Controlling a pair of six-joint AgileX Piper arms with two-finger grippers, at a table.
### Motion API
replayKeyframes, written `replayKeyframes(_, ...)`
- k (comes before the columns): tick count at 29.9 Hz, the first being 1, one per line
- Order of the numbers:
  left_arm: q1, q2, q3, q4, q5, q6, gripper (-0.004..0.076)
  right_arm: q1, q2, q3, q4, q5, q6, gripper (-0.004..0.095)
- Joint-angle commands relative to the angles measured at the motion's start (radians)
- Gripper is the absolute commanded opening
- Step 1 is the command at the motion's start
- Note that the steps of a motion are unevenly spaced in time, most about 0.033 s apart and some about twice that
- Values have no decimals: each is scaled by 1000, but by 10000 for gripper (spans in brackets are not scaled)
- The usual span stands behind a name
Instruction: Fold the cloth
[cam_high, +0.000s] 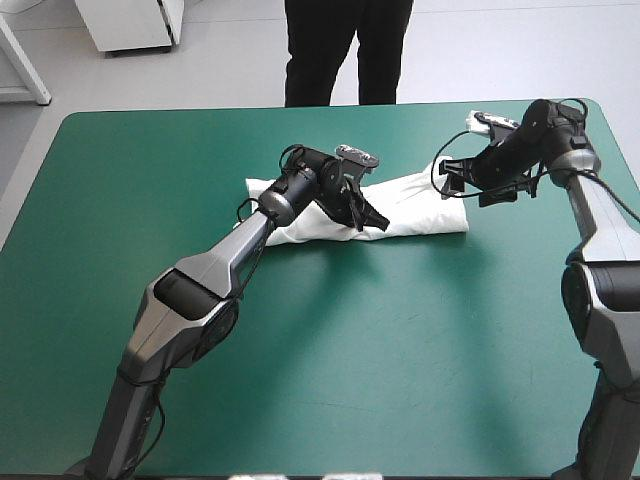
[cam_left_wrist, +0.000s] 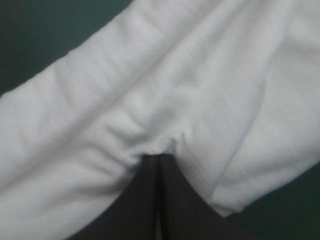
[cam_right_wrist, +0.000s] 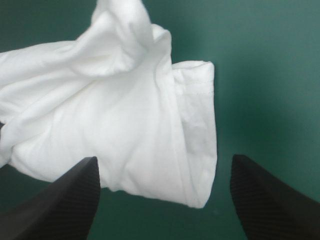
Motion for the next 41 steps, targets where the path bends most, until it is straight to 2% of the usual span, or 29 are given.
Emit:
replayKeyframes(1, -7, -41, -15, -32, 65, -2, -8, -8, -9, -23, 34, -23, -24, 684)
replayKeyframes(5, -7, -41, -15, -32, 65, -2, -8, -8, 45, -23, 98, -28, -57, 664)
replayKeyframes(13, -7, -41, -15, -33, 66, 5, -8, -4, 105, -23, 151, -46, -93, 587)
replayKeyframes(15, -7, -41, -15, -33, 66, 5, -8, -4, 116, -23, 176, -36, -95, 484)
replayKeyframes(17, -7, -41, -15, -33, 66, 5, -8, -4, 119, -23, 176, -29, -95, 278)
replayKeyframes(19, -7, -41, -15, -33, 68, 5, -8, -4, 117, -23, 176, -25, -108, 27)
replayKeyframes(20, -7, -41, -15, -33, 68, 5, -8, -4, 115, -23, 176, -22, -110, -14)
replayKeyframes(28, -7, -41, -15, -33, 66, 5, -8, -4, 38, -63, 190, -17, -110, -9)
replayKeyframes(34, -7, -41, -15, -33, 63, 5, -8, -2, -40, -113, 273, 15, -138, -9)
replayKeyframes(41, -7, -41, -15, -33, 63, 5, -8, 57, -121, -119, 290, 45, -148, -10)
